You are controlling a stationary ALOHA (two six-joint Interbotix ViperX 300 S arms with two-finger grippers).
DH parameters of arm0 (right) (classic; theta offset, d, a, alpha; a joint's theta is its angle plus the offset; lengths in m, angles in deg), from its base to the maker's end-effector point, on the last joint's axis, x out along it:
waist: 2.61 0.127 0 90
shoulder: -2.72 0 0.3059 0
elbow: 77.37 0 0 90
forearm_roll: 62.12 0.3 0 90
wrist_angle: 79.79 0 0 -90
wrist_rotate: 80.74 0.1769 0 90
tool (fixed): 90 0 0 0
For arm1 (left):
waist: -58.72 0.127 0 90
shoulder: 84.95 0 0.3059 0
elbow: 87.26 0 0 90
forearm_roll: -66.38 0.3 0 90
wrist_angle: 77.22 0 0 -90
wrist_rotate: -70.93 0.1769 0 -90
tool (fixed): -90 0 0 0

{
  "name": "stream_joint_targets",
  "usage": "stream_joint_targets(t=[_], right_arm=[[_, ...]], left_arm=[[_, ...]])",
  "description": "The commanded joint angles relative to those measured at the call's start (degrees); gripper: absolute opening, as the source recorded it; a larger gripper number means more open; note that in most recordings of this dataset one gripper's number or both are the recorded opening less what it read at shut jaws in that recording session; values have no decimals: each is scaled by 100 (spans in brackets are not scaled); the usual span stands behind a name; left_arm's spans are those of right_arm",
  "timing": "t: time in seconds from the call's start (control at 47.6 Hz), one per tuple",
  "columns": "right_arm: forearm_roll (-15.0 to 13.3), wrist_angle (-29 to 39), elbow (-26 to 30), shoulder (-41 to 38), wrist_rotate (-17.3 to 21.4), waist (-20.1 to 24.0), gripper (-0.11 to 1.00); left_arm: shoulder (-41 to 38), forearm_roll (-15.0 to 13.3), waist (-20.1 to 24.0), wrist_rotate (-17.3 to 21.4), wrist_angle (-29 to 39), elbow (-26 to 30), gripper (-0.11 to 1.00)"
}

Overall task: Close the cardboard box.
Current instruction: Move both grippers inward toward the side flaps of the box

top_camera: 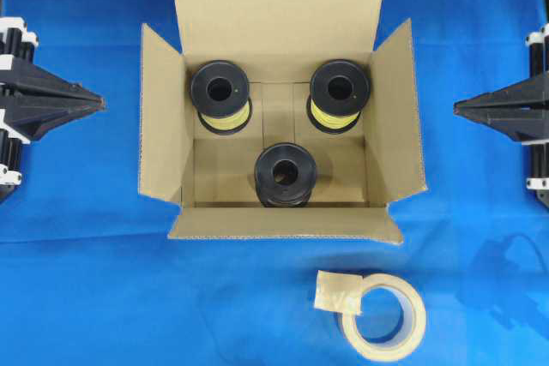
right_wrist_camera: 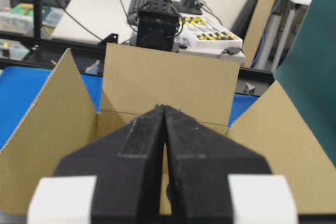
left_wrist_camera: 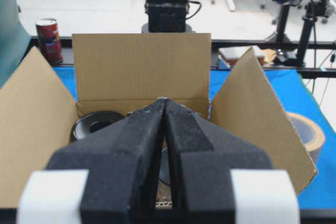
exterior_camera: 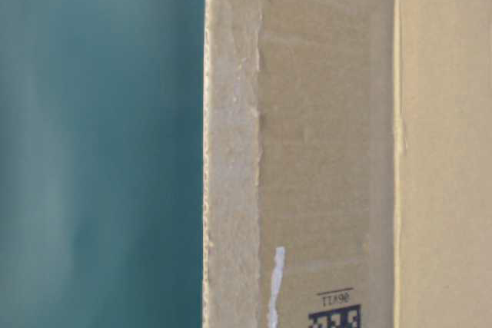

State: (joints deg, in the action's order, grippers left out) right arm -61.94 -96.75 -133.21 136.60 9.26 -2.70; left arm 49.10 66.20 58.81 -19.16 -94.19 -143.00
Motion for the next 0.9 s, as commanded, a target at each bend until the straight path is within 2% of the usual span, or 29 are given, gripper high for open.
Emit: stream_joint_targets(t=[0.0,0.189,0.357,0.567,0.651,0.882], right_arm=[[0,-9,88,9,26,-9,0],[0,44,18,18,26,-9,0],[167,-132,-431,-9,44,-9,0],[598,-1046,-1116,-457,44,-9,0],[738,-1406,-1283,-817,44,-9,0],[773,-2162,-1336,-1846,44,-9,0]], left_arm=[[-70,-158,0,53,-9,9,0],[0,-158,0,88,-158,-149,0],[-88,-158,0,70,-782,-729,0],[-527,-158,-88,-26,-2109,-1573,0],[-809,-158,-149,-44,-2426,-1758,0],[-1538,-193,-272,-53,-2909,-1828,0]])
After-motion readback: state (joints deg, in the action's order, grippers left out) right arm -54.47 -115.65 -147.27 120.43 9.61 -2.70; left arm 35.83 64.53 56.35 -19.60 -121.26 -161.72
